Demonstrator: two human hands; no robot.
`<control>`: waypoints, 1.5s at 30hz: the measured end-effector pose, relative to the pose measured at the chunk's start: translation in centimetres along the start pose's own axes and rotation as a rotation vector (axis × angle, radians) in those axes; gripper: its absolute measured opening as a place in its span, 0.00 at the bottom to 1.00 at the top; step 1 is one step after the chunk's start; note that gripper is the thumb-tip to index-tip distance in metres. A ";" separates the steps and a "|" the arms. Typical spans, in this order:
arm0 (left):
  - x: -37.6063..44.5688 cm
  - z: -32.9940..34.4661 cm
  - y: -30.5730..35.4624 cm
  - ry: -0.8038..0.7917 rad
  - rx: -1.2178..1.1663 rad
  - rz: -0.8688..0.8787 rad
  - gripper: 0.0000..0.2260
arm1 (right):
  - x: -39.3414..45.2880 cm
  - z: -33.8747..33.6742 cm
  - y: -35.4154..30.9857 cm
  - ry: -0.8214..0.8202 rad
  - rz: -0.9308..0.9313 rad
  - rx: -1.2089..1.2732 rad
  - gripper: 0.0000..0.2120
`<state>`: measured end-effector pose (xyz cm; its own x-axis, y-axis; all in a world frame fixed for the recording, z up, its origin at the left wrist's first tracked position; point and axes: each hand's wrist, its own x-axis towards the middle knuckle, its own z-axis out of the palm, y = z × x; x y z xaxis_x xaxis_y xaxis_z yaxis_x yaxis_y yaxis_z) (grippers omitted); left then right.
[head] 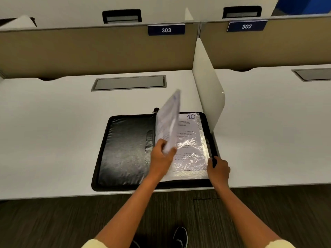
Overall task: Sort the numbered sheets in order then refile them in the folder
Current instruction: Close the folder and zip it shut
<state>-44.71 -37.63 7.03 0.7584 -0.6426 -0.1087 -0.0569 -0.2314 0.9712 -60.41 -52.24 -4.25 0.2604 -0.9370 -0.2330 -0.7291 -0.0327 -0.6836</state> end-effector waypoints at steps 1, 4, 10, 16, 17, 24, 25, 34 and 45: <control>-0.1 0.9 -0.6 -0.081 0.011 0.006 0.11 | 0.0 0.0 0.1 0.003 -0.004 0.006 0.24; -0.6 2.7 -2.4 -0.323 0.009 -0.033 0.18 | 0.1 -0.2 0.2 0.007 0.019 0.021 0.24; 0.8 0.1 -6.4 -0.159 0.313 0.080 0.17 | 0.2 -1.0 0.0 0.034 0.015 0.084 0.23; 3.5 -9.9 -10.5 0.275 0.616 0.056 0.09 | 0.5 -1.2 -0.6 0.026 0.040 0.083 0.23; 3.6 -11.9 -11.1 0.332 0.667 -0.004 0.11 | 0.7 -1.2 -0.6 0.024 0.049 0.083 0.23; 1.2 -19.3 -14.1 0.371 0.828 -0.454 0.24 | 1.0 -1.4 -1.5 -0.071 0.103 0.096 0.23; 0.9 -19.5 -14.4 0.359 0.840 -0.450 0.24 | 0.9 -1.4 -1.7 -0.085 0.113 0.112 0.23; 1.6 -23.0 -13.8 0.429 0.518 -0.498 0.27 | 0.4 -2.1 -2.1 -0.091 0.153 0.325 0.21; 1.4 -28.6 -12.9 0.280 0.064 -0.319 0.07 | -4.0 -0.8 -5.8 0.035 0.133 0.527 0.14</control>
<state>-24.31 -14.69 0.43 0.8909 -0.3108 -0.3313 0.1755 -0.4371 0.8821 -57.72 -48.62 1.23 0.1595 -0.9324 -0.3243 -0.3356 0.2578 -0.9061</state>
